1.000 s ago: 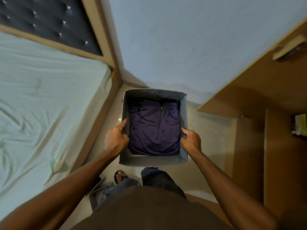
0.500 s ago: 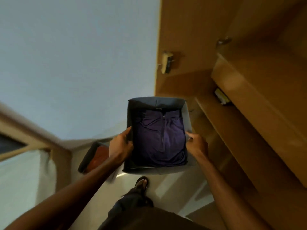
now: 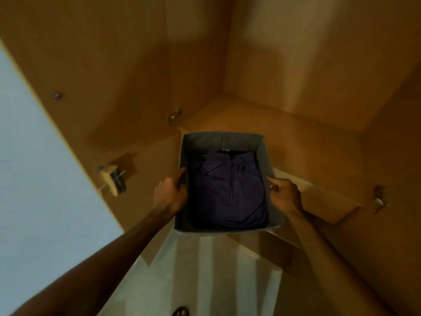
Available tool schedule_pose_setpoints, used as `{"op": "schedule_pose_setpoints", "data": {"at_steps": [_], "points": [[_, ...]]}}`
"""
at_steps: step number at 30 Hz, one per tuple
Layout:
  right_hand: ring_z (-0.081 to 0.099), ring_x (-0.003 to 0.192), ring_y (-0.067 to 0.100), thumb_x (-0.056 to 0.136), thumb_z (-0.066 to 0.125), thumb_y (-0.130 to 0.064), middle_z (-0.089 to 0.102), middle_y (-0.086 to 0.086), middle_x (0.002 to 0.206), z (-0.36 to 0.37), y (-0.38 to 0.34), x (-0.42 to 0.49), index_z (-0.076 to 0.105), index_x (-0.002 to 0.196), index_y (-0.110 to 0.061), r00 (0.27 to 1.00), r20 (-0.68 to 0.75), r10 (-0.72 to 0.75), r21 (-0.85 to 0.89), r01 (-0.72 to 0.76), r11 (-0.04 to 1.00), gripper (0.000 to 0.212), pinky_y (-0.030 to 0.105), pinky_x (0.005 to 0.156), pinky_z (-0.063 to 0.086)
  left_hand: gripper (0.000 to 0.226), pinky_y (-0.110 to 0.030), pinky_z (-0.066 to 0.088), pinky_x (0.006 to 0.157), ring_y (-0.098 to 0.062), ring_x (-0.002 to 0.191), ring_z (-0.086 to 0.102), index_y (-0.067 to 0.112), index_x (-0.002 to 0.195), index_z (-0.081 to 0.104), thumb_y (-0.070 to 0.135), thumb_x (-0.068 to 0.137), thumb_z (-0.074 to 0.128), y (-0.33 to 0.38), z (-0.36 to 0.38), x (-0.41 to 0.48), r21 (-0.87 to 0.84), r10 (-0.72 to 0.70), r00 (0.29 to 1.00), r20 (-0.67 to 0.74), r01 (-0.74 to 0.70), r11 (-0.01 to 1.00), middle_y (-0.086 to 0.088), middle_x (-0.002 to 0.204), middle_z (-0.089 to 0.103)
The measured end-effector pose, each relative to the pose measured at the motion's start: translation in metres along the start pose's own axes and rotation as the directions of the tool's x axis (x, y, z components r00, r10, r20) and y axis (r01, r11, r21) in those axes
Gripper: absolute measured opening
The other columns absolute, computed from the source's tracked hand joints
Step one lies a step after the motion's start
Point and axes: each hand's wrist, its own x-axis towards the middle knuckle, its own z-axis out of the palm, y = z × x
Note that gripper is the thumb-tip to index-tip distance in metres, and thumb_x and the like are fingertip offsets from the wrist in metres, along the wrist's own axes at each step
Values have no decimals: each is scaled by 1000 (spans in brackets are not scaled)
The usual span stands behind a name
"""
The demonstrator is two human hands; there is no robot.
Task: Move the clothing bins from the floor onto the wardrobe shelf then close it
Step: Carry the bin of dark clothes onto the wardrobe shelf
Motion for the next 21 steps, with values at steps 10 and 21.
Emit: {"op": "schedule_pose_setpoints", "data": {"at_steps": [10, 21], "points": [[59, 118, 29, 92, 48, -6, 60, 9, 132, -54, 30, 66, 62, 127, -17, 949, -248, 194, 30, -193, 981, 40, 30, 97, 45, 54, -46, 53, 90, -32, 105, 65, 34, 139, 46, 21, 86, 44, 95, 57, 138, -41, 286, 952, 110, -283, 958, -5, 127, 65], [65, 100, 36, 86, 48, -7, 70, 13, 114, -112, 115, 190, 72, 110, -20, 908, -313, 278, -56, -310, 949, 37, 37, 86, 54, 42, -43, 57, 83, -33, 99, 67, 30, 131, 56, 16, 93, 47, 206, 170, 255, -79, 383, 898, 217, -375, 924, -9, 122, 68]]}}
